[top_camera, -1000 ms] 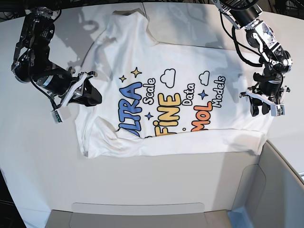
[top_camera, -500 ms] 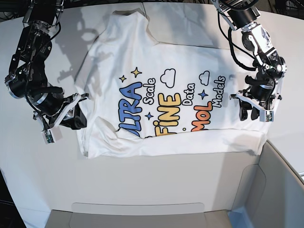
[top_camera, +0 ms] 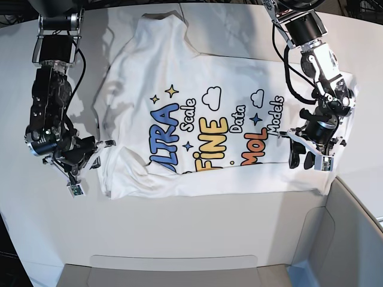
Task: Layout the t-shirt on the table in an organized manner, then fold the t-shirt properly
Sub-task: 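Press the right gripper on the sleeve and slide it toward the hem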
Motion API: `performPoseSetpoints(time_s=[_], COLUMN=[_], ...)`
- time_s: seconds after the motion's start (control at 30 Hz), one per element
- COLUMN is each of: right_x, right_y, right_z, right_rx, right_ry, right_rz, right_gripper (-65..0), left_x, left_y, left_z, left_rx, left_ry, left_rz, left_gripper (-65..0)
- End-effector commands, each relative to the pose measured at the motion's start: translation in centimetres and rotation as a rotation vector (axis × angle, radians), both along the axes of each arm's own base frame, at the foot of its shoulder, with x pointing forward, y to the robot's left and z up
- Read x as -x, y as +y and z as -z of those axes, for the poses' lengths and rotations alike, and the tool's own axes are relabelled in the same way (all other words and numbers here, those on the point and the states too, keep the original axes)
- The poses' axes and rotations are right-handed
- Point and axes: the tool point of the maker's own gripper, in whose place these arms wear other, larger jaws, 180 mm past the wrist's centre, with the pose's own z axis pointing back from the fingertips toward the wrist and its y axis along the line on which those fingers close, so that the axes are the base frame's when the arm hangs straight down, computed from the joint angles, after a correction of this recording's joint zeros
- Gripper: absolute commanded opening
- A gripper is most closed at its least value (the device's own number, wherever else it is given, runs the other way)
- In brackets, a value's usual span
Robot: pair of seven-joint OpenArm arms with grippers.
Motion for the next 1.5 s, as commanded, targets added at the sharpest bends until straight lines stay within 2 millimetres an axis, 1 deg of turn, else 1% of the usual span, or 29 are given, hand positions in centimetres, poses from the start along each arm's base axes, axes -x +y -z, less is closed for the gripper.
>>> performPoseSetpoints(time_s=[0.0,0.07,0.13,0.2,0.27,0.4,0.53,0.6,0.67,0.77,0.87,0.97,1.03,1.07,1.17,1.23,1.27,1.33,1.4,1.47], right_x=[-1.7,-2.7,-3.4,-4.4,-5.0,-5.7,-6.8,-6.8,-7.4,-7.3,-7.8,-7.9,-8.0,-8.2,-7.9,-7.2,-7.1,-6.6,-6.5,-6.5], right_y=[-0.5,-0.8,-1.0,-1.4,-1.8,-2.3,-1.2,-1.1,-0.8,-0.7,0.0,0.4,1.9,2.2,4.2,5.0,5.2,6.2,6.7,6.8], right_z=[-1.6,-0.7,0.7,1.6,2.7,3.6,4.0,5.4,6.0,7.5,7.5,7.5,7.3,7.0,6.6,6.6,6.3,6.0,5.2,4.6], right_rx=[-0.001,-0.031,-0.064,-0.091,-0.110,-0.129,-0.183,-0.207,-0.232,-0.250,-0.275,-0.280,-0.296,-0.292,-0.274,-0.266,-0.263,-0.272,-0.271,-0.267], right_ry=[-0.056,-0.063,-0.074,-0.089,-0.075,-0.049,-0.113,-0.101,-0.089,-0.059,-0.083,-0.090,-0.093,-0.100,-0.112,-0.110,-0.112,-0.109,-0.121,-0.132], right_rz=[0.009,0.030,0.047,0.067,0.089,0.112,0.116,0.133,0.146,0.166,0.169,0.163,0.143,0.130,0.066,0.039,0.031,0.013,0.000,-0.001], right_gripper=[-54.7,-54.7,-54.7,-54.7,-54.7,-54.7,-54.7,-54.7,-54.7,-54.7,-54.7,-54.7,-54.8,-54.8,-54.8,-54.8,-54.8,-54.8,-54.8,-54.8], left_x=[-0.9,-0.9,-0.9,-0.9,-0.9,-0.9,-0.9,-0.9,-0.9,-0.9,-0.8,-0.3,-0.2,-0.2,-0.2,-0.2,-0.2,-0.2,-0.1,-0.2], left_y=[-0.1,-0.6,-0.7,-0.6,-0.6,-0.6,-0.6,-0.6,-0.6,-0.6,-0.6,-0.6,-0.6,-0.6,-0.6,-0.6,-0.6,-0.5,-0.4,-0.5], left_z=[-1.9,-1.8,-1.8,-1.8,-1.8,-1.8,-1.7,-1.7,-1.7,-1.7,-1.7,-1.0,-0.9,-0.8,-0.8,-0.8,-0.8,-0.8,-0.8,-0.8], left_rx=[-0.006,-0.008,-0.008,-0.008,-0.008,-0.007,-0.008,-0.008,-0.008,-0.008,-0.007,-0.007,-0.007,-0.007,-0.007,-0.007,-0.007,-0.007,-0.007,-0.007], left_ry=[-0.062,-0.059,-0.059,-0.059,-0.059,-0.059,-0.058,-0.058,-0.058,-0.058,-0.056,-0.038,-0.036,-0.035,-0.035,-0.035,-0.035,-0.035,-0.035,-0.035], left_rz=[0.011,0.026,0.027,0.026,0.026,0.024,0.026,0.026,0.026,0.026,0.024,0.024,0.026,0.026,0.026,0.026,0.026,0.021,0.020,0.023], left_gripper=[-39.5,-39.5,-39.5,-39.5,-39.5,-39.5,-39.5,-39.5,-39.5,-39.5,-39.5,-39.5,-39.5,-39.5,-39.5,-39.5,-39.5,-39.5,-39.5,-39.5])
